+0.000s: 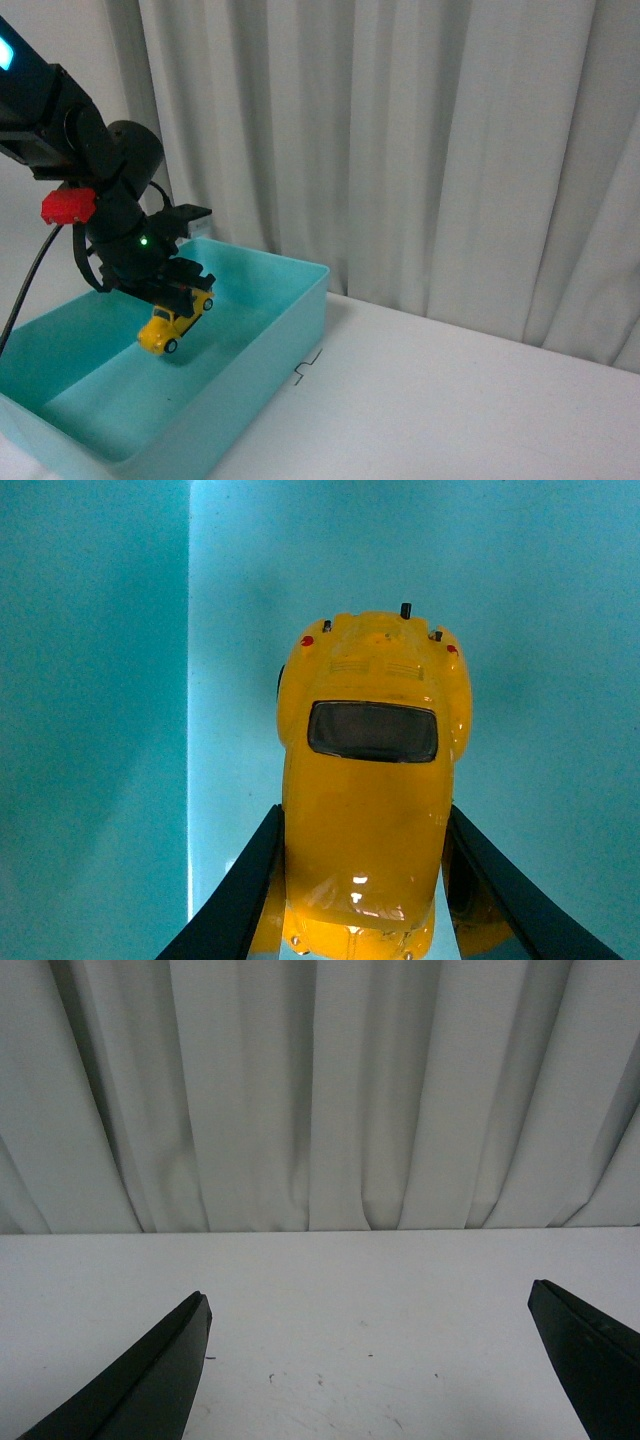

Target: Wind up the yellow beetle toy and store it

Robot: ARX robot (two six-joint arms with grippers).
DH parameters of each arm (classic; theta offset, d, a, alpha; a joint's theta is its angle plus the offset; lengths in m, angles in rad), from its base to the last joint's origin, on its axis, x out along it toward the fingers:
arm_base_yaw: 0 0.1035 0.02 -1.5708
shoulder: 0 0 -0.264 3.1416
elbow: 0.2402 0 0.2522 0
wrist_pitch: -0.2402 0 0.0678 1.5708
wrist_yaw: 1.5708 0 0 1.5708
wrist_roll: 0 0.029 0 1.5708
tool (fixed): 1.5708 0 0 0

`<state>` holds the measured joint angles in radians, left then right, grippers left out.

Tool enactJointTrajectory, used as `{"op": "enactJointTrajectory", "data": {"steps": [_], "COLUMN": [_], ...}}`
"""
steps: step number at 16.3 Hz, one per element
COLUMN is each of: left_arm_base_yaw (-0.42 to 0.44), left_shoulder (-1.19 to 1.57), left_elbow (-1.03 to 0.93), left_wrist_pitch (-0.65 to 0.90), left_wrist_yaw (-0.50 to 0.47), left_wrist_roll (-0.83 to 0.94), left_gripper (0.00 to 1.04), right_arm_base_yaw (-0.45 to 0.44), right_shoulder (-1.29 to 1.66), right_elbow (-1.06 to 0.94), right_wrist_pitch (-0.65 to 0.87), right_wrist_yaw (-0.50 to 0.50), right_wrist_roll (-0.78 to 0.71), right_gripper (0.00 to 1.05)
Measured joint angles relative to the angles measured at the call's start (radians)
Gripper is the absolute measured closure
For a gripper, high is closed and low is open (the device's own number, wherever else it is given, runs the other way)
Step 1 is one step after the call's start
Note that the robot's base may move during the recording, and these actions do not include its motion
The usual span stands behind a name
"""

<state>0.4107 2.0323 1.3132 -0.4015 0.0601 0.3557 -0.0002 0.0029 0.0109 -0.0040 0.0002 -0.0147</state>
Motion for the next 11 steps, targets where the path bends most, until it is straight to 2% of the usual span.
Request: {"op": "enactJointTrajectory", "data": {"steps": [11], "left_arm_base_yaw": [-0.021], "left_shoulder": [0.057], "left_elbow": [-0.06], "left_wrist_pitch": [0.092], "left_wrist_yaw": [-0.047], "left_wrist_roll": [0.099], "left_gripper": [0.67], "right_arm_base_yaw": [0.0], "right_shoulder": [0.0], "right_elbow": [0.0], "right_wrist_pitch": [0.0], "right_wrist_yaw": [0.0], "right_wrist_roll": [0.0], "right_gripper": [0.07]}}
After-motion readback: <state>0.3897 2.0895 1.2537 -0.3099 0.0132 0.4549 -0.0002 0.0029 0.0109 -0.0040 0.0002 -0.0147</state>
